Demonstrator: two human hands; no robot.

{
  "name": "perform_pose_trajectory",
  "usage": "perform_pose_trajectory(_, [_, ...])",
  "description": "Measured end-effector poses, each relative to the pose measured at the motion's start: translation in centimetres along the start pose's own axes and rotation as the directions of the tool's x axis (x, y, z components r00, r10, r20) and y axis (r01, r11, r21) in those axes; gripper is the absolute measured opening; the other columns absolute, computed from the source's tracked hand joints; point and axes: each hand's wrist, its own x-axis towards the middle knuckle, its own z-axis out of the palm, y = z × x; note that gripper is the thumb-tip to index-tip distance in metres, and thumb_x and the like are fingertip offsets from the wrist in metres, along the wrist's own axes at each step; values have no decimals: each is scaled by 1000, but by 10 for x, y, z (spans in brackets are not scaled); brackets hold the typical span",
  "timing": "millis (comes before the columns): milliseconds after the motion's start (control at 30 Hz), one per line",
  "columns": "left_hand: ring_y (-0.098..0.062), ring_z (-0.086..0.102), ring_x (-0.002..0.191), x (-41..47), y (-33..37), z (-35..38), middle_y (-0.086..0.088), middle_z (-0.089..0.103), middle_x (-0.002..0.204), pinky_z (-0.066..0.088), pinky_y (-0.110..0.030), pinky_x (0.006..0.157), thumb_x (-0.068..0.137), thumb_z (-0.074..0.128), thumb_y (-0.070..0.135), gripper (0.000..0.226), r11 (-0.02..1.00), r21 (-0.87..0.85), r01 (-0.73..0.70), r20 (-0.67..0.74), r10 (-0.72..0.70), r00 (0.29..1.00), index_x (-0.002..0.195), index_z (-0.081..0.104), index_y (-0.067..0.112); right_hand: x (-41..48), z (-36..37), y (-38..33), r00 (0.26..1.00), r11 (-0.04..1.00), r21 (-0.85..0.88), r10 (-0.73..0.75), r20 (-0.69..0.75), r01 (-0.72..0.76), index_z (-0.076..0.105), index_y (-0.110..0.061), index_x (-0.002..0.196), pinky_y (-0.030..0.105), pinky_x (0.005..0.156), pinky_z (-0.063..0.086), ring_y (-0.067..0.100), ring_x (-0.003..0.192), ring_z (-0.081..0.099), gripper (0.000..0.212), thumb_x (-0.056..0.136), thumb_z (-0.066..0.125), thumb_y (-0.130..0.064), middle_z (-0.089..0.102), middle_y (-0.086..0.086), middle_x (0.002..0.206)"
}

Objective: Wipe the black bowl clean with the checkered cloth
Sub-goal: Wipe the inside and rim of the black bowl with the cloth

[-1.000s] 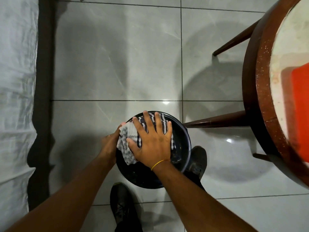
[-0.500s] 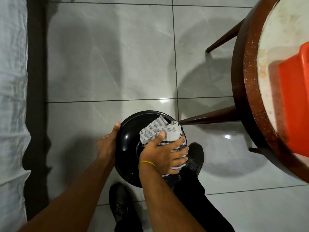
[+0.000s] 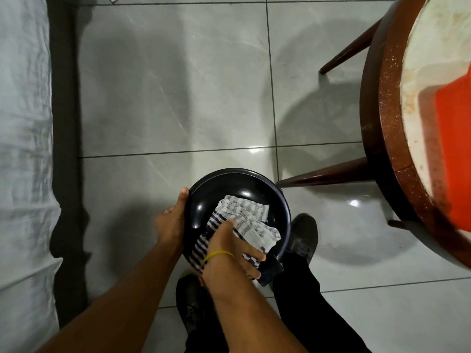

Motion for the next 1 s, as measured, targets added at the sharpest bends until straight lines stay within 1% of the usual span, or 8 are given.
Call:
perform_pose_trajectory(100, [-11,62,41,3,-2,0,1,67,46,52,-33,57,64,75,90,87,1000,-23,14,8,-13,1000,64,74,3,-1,-25,10,995,988,120,-98,-14,99,-6,-4,173,61,128,34,49,161,22,135,82,83,-49,-11,24,180])
perform_pose_trajectory(167, [-8,64,40,4,-3,1,0,70,48,53,-30,55,61,76,92,81,999,-44,15,16,-14,1000,56,74,11,7,-55,38,876,897,-226,-427,-223,380,5,-6,174,66,118,43,46,162,26,121,89,78,-51,1,19,181])
perform_pose_trajectory(233, [-6,64,40,5,-4,3,0,70,48,53,-30,55,60,75,94,82,999,-46,16,12,-15,1000,53,73,13,15,-76,56,502,501,-635,-842,-200,588,15,-17,175,69,112,46,43,165,26,111,87,68,-59,8,14,183])
perform_pose_trajectory(300, [-6,63,39,3,-4,4,1,69,47,53,-31,55,55,72,99,88,999,-32,10,4,-10,1000,56,73,11,24,-83,52,217,-3,-783,-960,177,622,20,-28,175,71,118,37,40,170,17,104,87,61,-64,9,11,185])
perform_pose_trajectory(400, [-4,64,38,0,-2,3,3,71,48,52,-30,54,47,65,105,102,1000,-17,6,-1,-6,1000,63,76,5,67,-85,32,13,-648,-587,-666,746,486,21,-38,175,87,119,26,40,170,0,94,94,56,-70,4,6,187])
perform_pose_trajectory(467, [-5,67,39,0,-2,2,6,73,49,51,-30,54,52,66,104,96,1000,-1,13,-1,-13,1000,61,78,10,95,-88,21,-19,-820,-447,-485,874,358,19,-39,175,94,117,15,41,170,0,95,95,54,-76,3,7,187])
perform_pose_trajectory(767, [-12,71,61,-12,8,1,4,71,46,51,-25,53,80,59,92,79,992,122,6,-12,-4,1000,70,76,16,101,-25,46,-33,-641,-619,-706,707,453,21,-36,175,88,115,-13,43,170,-13,95,94,61,-66,-6,8,187])
perform_pose_trajectory(1000, [-31,77,84,-13,10,-1,-15,82,86,57,-33,63,83,56,90,92,990,137,-20,103,6,995,97,78,1,81,11,48,-16,-513,-684,-806,592,519,19,-29,176,80,125,2,42,170,14,91,97,50,-61,7,9,186])
